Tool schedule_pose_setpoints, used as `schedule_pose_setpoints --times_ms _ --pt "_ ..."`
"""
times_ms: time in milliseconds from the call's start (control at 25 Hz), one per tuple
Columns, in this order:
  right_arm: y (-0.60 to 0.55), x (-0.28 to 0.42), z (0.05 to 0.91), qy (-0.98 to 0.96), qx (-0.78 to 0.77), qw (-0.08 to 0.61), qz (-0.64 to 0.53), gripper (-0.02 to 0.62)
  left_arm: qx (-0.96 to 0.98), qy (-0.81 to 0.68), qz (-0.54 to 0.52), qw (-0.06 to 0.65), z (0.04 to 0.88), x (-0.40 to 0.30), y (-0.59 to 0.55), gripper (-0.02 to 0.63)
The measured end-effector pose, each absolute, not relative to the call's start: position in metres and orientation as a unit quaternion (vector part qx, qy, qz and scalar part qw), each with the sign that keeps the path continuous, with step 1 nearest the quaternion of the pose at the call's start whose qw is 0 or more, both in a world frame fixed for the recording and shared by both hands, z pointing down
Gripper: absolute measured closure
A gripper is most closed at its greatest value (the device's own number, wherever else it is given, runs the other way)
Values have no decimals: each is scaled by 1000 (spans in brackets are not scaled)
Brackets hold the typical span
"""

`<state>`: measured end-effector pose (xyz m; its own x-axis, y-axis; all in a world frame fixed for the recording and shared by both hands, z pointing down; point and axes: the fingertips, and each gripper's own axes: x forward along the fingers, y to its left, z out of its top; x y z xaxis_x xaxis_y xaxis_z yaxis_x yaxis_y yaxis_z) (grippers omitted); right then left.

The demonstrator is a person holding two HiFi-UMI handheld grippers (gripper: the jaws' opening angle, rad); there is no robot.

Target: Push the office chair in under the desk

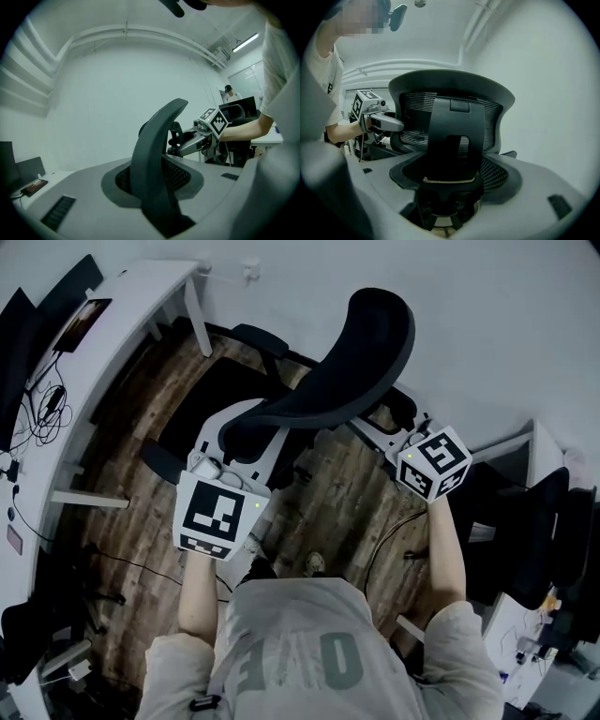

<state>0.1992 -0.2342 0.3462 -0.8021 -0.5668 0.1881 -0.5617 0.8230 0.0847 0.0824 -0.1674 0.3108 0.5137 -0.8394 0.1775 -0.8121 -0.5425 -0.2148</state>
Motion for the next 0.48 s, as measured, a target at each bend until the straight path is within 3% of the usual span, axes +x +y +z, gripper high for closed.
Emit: schedule_pose_setpoints --times_ms 480 --pt "-284 78 350 -943 316 106 -2 276 -874 466 -129 54 312 -41 -220 469"
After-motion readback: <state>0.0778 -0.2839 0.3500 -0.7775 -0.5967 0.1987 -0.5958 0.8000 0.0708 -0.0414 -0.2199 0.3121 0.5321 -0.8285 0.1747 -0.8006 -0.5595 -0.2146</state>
